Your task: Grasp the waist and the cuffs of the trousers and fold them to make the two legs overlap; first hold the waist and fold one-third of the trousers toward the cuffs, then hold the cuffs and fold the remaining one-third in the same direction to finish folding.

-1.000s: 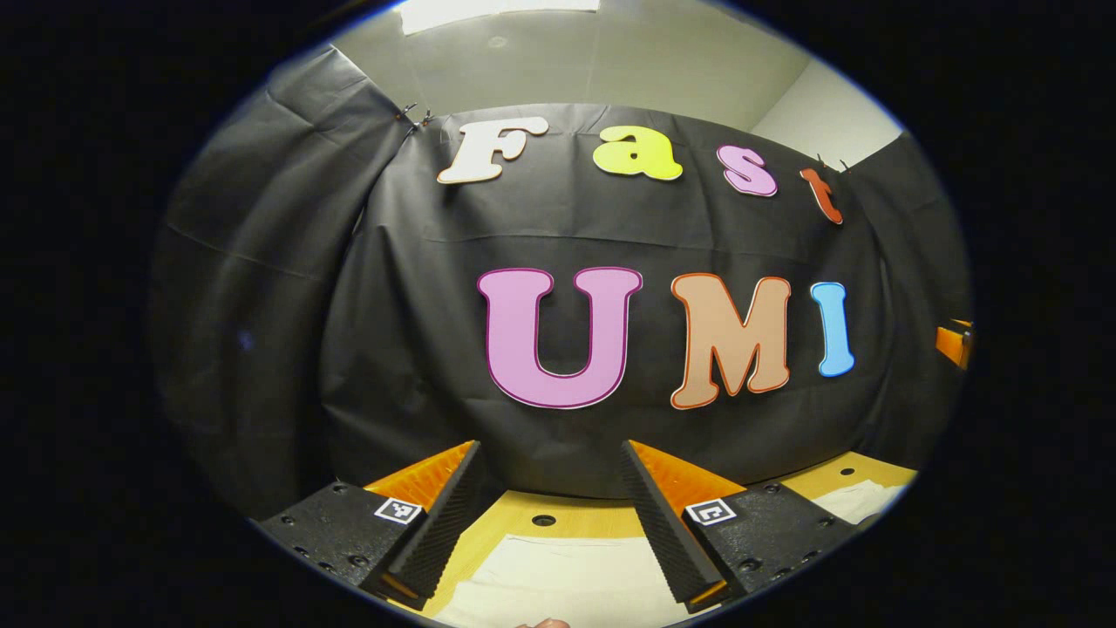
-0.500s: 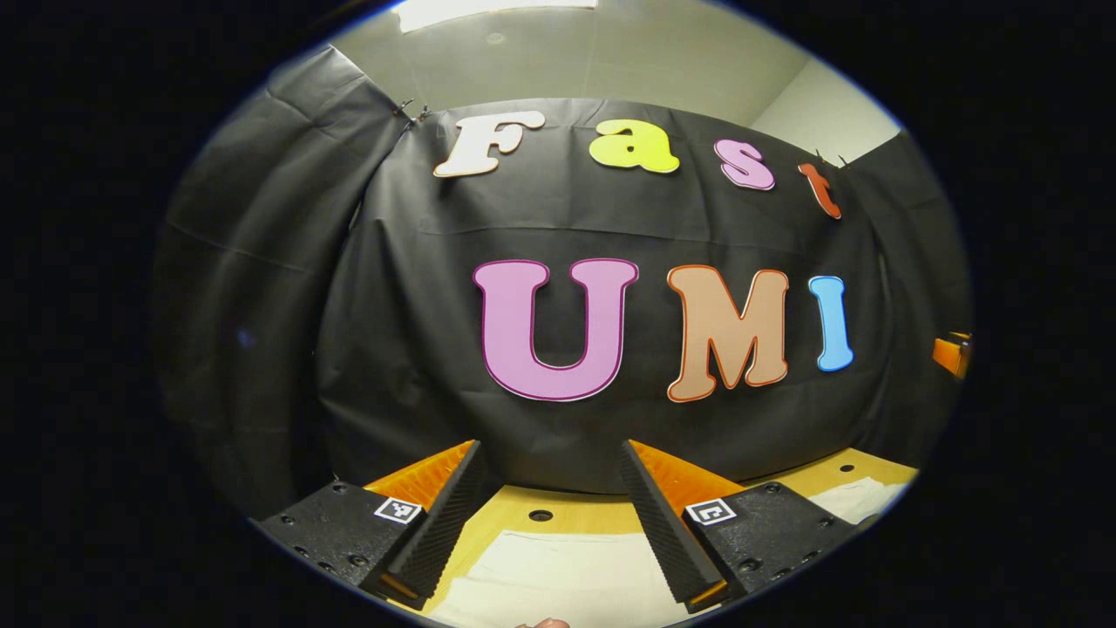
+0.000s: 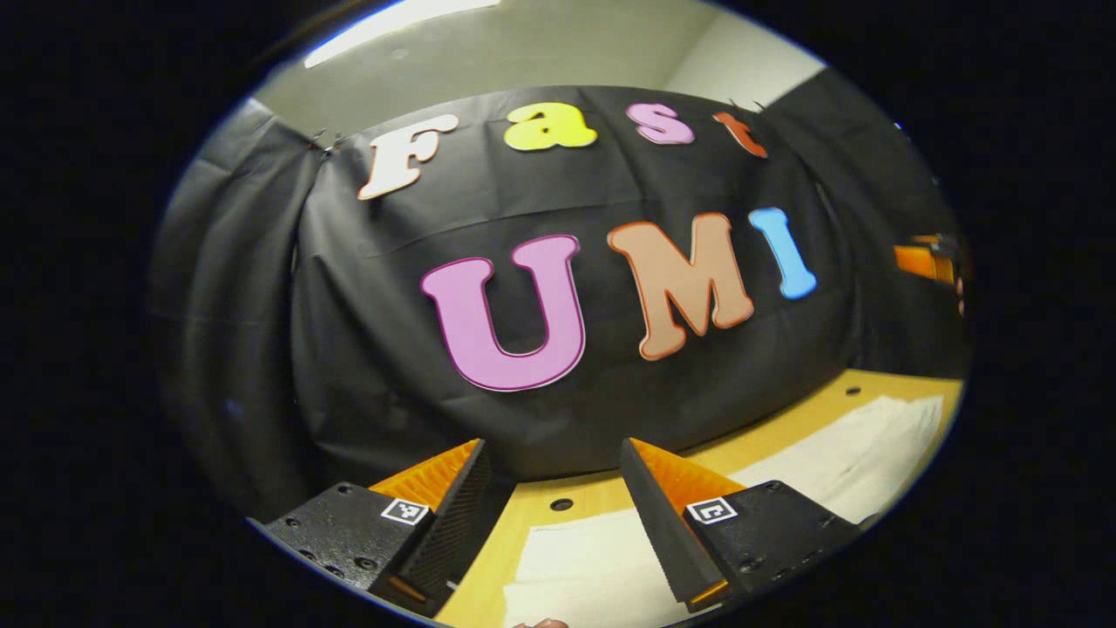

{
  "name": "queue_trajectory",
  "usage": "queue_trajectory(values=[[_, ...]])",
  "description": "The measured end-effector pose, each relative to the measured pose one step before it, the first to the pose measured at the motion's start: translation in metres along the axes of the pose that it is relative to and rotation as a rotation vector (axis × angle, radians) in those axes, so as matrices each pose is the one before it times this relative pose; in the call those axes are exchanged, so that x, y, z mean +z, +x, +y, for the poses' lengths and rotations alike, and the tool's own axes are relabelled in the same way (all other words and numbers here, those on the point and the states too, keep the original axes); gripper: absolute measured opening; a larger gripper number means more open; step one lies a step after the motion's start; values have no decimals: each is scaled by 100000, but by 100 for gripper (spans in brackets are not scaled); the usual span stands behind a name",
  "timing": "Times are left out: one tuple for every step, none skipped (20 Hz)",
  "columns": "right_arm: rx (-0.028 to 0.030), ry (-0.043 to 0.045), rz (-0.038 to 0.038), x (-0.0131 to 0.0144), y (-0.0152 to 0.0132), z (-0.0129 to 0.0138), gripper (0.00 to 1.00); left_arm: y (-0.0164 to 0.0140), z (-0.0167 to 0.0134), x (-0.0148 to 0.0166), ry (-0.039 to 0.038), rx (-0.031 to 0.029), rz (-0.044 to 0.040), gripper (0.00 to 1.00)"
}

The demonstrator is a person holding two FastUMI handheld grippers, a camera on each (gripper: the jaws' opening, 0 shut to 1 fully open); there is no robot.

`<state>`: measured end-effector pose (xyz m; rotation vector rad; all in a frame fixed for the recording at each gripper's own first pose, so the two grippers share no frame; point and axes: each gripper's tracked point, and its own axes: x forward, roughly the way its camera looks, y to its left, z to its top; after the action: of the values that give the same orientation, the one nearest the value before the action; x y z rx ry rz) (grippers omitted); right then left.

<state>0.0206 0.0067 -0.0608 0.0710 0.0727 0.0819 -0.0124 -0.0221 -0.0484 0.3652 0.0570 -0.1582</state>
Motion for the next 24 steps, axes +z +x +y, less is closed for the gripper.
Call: queue_trajectory(values=[[682,-458,170,-259,-134,62,97,-153,-543,-1413,7100,-3382,2962,99],[530,-266,666,-399,17,174,97,-695,-685,-1091,4382,-2172,2138,99],[347,-183,757,-421,-102,19,98,-329,-541,-988,4136,-1838,1831,95],[325,57,929,-511,77,24,97,-345,-822,-1399,4058,-2254,2420,95],[476,219,956,-376,-33,21,97,-347,-973,-1334,5588,-2104,2118,95],[118,176,810,-360,21,-80,97,-342,-1064,-1563,6286,-2462,2313,95],[-38,159,485,-274,0,-130,97,-342,-1310,-1327,5855,-3316,2138,95],[-8,85,595,-431,36,-178,96,-31,-1452,-1224,5286,-3816,1993,95],[-111,77,731,-358,-57,-162,97,-219,-1755,-1338,4110,-3818,1606,96],[-145,87,790,-297,118,-121,97,-73,-1606,-1300,3474,-4383,1749,95],[-396,236,1039,-525,105,-260,96,-127,-1622,-951,3098,-4448,1905,95],[-126,274,812,-331,-51,-156,97,-106,-2209,-1338,4053,-5381,2499,95],[-117,163,771,-393,32,-65,97,89,-1257,-677,2849,-4081,2256,95],[-258,-16,722,-356,-68,-156,97,81,-1240,-733,2653,-4059,2381,95],[-212,-170,687,-291,122,-254,97,422,-968,-777,2387,-3647,2002,95],[-218,-321,772,-382,-117,-139,97,483,-813,-457,2384,-3012,1727,95],[-277,-300,822,-527,-128,-267,97,925,-436,-449,2041,-2426,1715,96],[-131,-141,957,-354,-129,-162,97,1075,-310,-493,1894,-2285,1581,96],[-271,-168,965,-332,67,-131,97,987,-514,-818,1852,-2273,1960,96],[-416,-245,816,-288,-171,-261,97,634,-414,-620,1967,-1975,1469,96],[-395,-187,433,-273,-157,-267,97,-125,-702,-922,2159,-2916,3074,96],[-512,-120,227,-129,-212,-306,97,98,-762,-702,2288,-2249,1832,96],[-946,-116,368,-314,-184,-460,97,-513,-1586,-1201,3488,-3272,1947,96],[-568,30,289,-165,-152,-311,97,-33,-1056,-949,3317,-3467,3163,95]])
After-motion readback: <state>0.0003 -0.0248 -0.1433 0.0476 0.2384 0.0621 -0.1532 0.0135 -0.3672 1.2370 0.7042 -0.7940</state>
